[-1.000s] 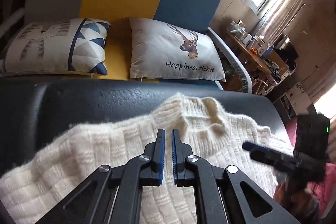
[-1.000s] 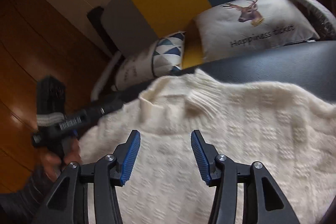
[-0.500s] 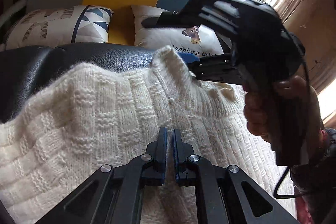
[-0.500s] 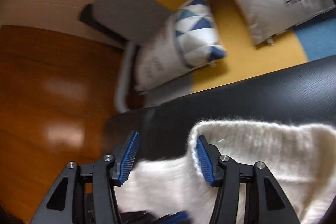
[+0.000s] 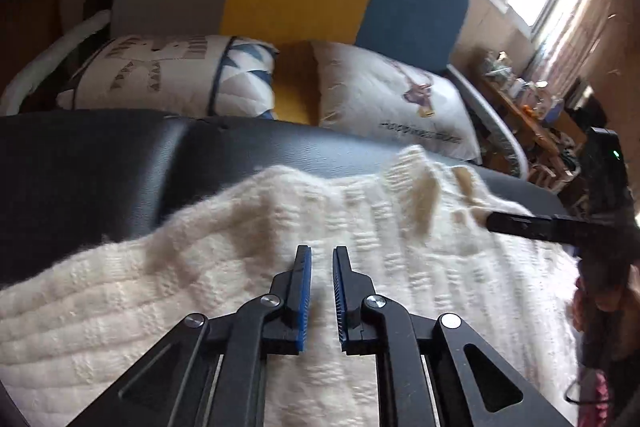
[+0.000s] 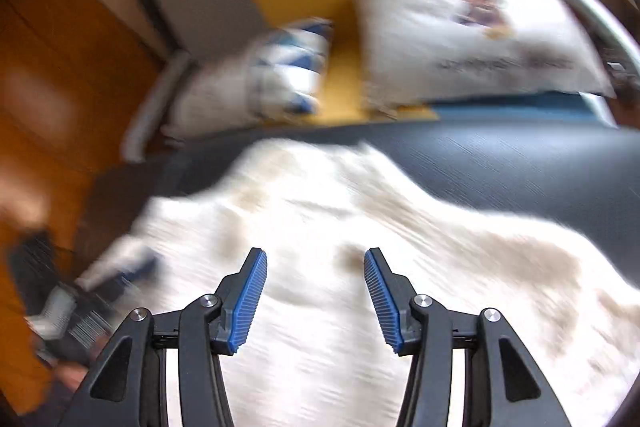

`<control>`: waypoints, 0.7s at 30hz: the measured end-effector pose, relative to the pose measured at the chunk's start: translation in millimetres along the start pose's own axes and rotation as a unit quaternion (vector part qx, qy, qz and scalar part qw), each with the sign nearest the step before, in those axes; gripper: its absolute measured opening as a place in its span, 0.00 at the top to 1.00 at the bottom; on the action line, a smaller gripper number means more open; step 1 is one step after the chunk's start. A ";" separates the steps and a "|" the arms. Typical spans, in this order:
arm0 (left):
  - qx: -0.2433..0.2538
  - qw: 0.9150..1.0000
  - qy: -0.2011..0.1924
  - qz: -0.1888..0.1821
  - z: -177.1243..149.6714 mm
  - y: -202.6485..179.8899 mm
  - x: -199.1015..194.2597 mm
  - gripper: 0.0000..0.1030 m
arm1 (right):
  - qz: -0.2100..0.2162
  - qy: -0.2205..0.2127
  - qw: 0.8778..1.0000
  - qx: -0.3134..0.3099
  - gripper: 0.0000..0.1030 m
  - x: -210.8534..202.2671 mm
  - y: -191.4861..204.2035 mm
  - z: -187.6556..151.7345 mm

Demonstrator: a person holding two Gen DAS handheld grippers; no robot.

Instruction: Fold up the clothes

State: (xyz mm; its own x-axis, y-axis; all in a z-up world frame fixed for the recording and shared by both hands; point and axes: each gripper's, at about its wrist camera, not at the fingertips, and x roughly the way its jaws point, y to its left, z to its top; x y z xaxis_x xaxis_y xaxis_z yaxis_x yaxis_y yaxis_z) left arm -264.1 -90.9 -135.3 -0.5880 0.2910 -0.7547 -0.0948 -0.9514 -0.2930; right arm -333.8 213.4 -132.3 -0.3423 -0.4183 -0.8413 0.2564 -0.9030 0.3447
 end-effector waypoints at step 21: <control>0.082 0.996 0.041 -0.022 -82.1 -125.6 -41.4 0.79 | -0.038 -0.206 0.898 0.387 0.49 -265.5 -251.5 -292.9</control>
State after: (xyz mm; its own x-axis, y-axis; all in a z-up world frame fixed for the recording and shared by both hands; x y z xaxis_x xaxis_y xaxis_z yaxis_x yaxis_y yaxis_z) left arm -161.9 24.8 -115.5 -0.5138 0.3340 -0.7902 -0.2531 -0.9391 -0.2324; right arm -42.7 580.2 -117.6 -0.6783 -0.2088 -0.7045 -0.4331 -0.6610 0.6128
